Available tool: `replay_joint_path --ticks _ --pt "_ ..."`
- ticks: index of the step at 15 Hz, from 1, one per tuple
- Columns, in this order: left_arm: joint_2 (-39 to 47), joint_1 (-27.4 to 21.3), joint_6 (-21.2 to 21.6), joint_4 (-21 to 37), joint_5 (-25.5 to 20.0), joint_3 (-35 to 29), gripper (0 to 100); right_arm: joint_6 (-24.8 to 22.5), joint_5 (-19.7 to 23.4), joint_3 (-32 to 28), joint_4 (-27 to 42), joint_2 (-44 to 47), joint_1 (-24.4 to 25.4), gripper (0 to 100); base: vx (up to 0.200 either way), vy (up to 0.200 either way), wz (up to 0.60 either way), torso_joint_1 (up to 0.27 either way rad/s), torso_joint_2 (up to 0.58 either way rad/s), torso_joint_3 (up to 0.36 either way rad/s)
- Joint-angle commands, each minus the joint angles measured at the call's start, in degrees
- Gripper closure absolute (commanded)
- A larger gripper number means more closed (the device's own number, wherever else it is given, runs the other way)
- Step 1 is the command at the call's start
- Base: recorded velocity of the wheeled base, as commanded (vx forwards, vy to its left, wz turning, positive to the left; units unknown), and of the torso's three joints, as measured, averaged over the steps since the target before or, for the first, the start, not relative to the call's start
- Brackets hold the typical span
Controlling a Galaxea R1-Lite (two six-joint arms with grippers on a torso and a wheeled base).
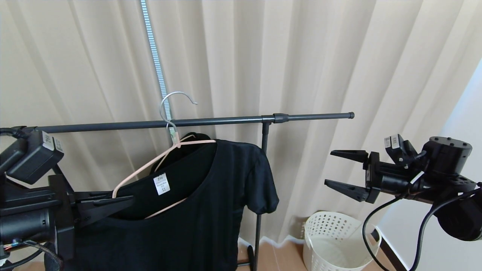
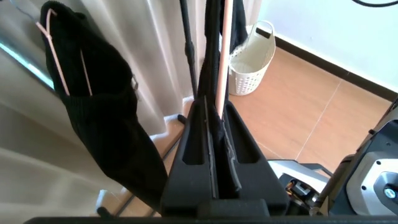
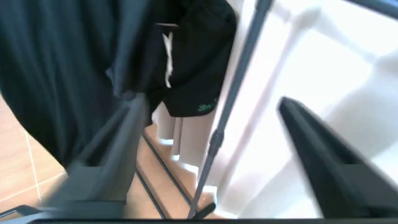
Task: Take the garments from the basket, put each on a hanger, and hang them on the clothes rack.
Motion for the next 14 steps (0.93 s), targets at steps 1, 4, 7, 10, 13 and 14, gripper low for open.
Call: replay_joint_path --ticks 1,4,7,10,13,14 --pt "2.3 0.1 -0.6 -0.1 1.3 -0.2 100 0.1 -6.5 1.8 0.1 -5.3 4.8 0 0.000 0.000 0.00 0.000 0.00 0.000" --pt "5.2 0.1 -2.6 -0.2 5.0 -1.5 100 2.6 -18.6 2.0 0.5 -9.6 11.6 0 0.000 0.000 0.00 0.000 0.00 0.000" --pt "7.0 0.1 -3.5 -0.2 8.6 -2.1 100 7.3 -25.1 1.2 0.6 -12.0 14.9 0 0.000 0.000 0.00 0.000 0.00 0.000" --pt "9.3 -0.4 -5.6 -0.3 11.7 -2.8 100 8.3 -29.9 0.3 0.6 -12.3 17.1 0 0.000 0.000 0.00 0.000 0.00 0.000" --pt "13.0 -2.8 -9.6 -0.1 15.7 -6.1 100 8.3 -31.2 0.1 0.6 -12.2 17.6 0 0.000 0.000 0.00 0.000 0.00 0.000" --pt "14.2 -4.4 -12.0 -0.1 17.8 -7.7 100 8.3 -31.2 0.0 0.6 -12.1 17.6 0 0.000 0.000 0.00 0.000 0.00 0.000"
